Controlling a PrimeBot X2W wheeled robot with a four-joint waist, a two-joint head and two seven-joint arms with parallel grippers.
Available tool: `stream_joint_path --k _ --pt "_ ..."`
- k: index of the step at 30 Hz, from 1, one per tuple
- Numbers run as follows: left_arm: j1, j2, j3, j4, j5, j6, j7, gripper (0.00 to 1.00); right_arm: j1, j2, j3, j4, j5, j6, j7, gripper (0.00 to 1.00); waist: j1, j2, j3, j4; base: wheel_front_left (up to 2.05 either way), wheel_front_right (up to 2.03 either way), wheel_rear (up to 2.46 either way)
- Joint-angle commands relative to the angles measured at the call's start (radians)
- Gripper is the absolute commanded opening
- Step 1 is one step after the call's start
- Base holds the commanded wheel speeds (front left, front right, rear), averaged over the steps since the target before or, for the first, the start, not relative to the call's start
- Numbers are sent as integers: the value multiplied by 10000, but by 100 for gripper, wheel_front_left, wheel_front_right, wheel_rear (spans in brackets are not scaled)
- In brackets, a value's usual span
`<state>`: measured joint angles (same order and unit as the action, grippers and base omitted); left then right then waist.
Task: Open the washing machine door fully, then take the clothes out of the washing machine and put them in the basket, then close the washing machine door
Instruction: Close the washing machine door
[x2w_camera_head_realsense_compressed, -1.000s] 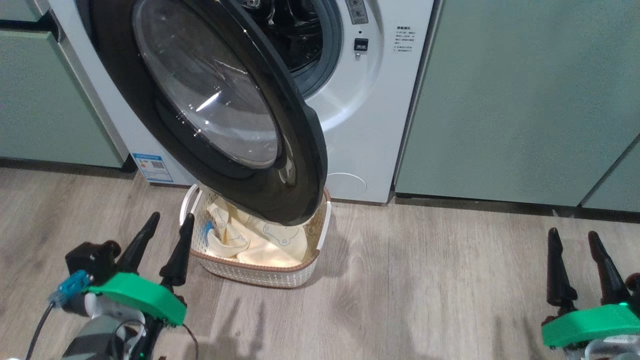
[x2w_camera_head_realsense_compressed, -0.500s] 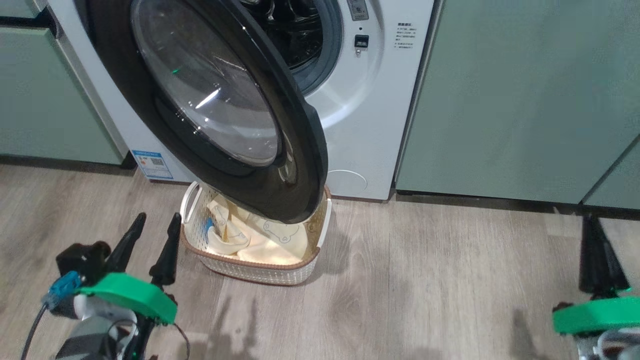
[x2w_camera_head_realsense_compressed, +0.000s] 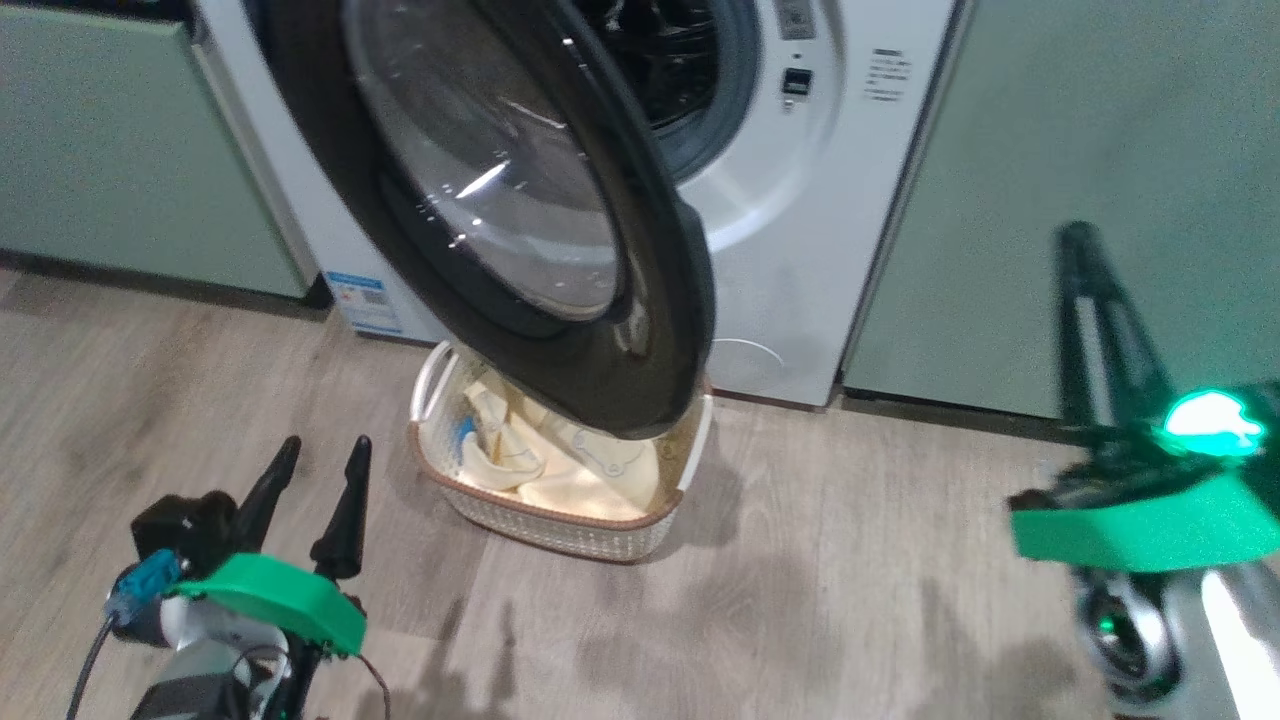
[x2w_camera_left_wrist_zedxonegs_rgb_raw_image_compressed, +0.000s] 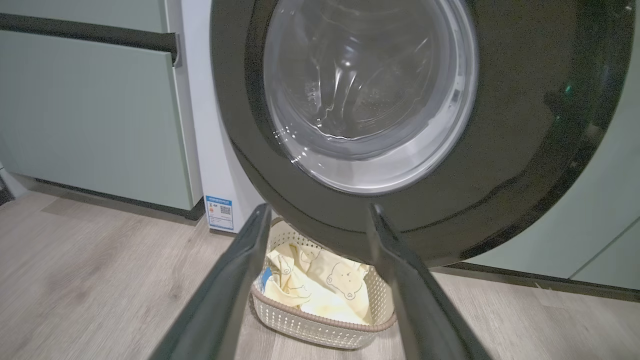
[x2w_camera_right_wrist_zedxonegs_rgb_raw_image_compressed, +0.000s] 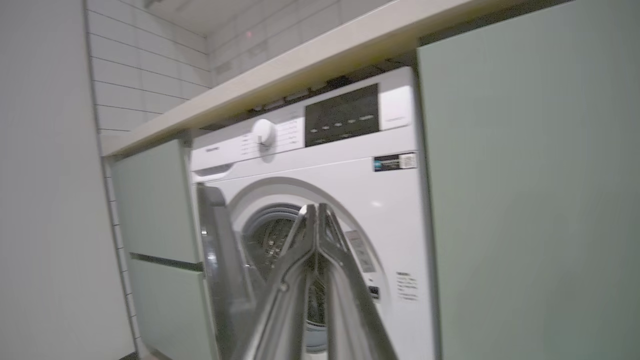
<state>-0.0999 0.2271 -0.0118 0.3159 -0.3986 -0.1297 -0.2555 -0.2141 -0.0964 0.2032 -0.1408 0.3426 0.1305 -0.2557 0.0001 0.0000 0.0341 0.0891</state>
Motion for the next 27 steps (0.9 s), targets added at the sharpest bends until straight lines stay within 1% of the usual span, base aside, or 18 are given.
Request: stream_joint_path --k 1,3,6,9,14,21,24,27 --pt "-429 115 356 -205 153 -9 -62 100 -677 -172 605 -428 4 2 -61 0 -1 0 2 258 0 0 0" --pt "-455 16 324 -200 199 -9 -62 100 -980 -322 1363 -441 -141 2 -61 0 -1 0 -9 458 0 0 0" --pt "-501 -79 34 -152 276 -9 -62 100 -1393 -355 2432 -233 -148 2 -61 0 -1 0 -23 772 0 0 0" --pt "-638 -158 -222 -75 319 -9 -62 100 -1813 -421 3333 310 -453 2 -61 0 -1 0 12 1097 0 0 0" --pt "-827 -362 -403 42 416 -9 -62 100 -2223 -161 4479 1437 -500 2 -61 0 -1 0 113 1615 0 0 0" --pt "-1152 -603 -332 74 595 -10 -63 100 -2470 89 5387 2944 -477 2 -61 0 -1 0 498 2223 0 0 0" --pt "-1312 -698 -298 26 583 -10 -63 100 -2535 171 5465 3372 -469 2 -61 0 -1 0 721 2372 0 0 0" --pt "-1431 -795 -238 -58 578 -10 -63 100 -2650 224 5334 3855 -595 2 -61 0 -1 0 935 2442 0 0 0"
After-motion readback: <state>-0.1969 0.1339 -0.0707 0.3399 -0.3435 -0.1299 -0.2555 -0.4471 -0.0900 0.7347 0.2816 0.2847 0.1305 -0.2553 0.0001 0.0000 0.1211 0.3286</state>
